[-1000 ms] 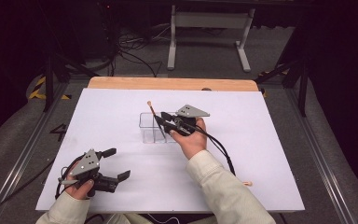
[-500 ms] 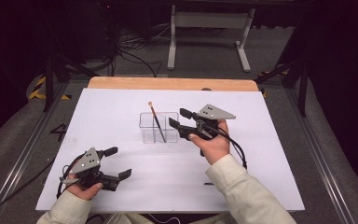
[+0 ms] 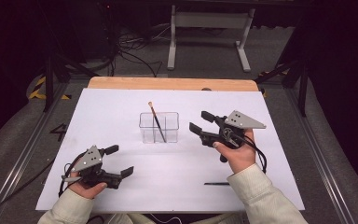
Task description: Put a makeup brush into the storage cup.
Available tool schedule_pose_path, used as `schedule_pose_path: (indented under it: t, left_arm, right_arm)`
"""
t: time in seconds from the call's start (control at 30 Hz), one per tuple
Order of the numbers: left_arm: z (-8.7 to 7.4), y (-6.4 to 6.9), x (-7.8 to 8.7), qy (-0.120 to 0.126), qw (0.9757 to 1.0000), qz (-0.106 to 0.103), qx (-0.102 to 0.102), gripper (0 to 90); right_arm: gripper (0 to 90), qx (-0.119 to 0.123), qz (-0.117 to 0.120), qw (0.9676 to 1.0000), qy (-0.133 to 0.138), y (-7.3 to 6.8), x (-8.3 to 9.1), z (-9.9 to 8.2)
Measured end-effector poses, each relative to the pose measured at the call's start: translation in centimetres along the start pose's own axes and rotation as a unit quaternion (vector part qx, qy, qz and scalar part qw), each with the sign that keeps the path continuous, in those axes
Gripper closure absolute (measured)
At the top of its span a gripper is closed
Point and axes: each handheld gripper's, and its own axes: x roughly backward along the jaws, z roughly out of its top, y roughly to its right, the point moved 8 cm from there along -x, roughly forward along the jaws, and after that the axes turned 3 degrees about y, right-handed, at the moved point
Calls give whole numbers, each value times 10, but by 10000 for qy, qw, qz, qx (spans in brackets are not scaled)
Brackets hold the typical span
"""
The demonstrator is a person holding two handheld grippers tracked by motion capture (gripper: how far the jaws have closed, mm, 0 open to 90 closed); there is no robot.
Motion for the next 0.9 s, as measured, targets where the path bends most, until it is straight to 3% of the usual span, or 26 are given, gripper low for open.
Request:
schedule_pose_path:
  t: [0.23,0.3,0.43,0.9]
  left_arm:
    - [3,1,1,67,10000,10,-50,36]
    - [1,2,1,-96,9999,-29,-85,61]
    - [1,1,-1,-141,9998,-32,-152,65]
    - [5,5,-8,-78,9998,-179,-27,55]
  right_arm:
    - [347,-15,22,10000,60,5,21,3]
    - [344,8,-7,10000,44,8,28,2]
    - [343,3,-57,10000,75,15,40,4]
    - [334,13,-167,9998,53,28,71,3]
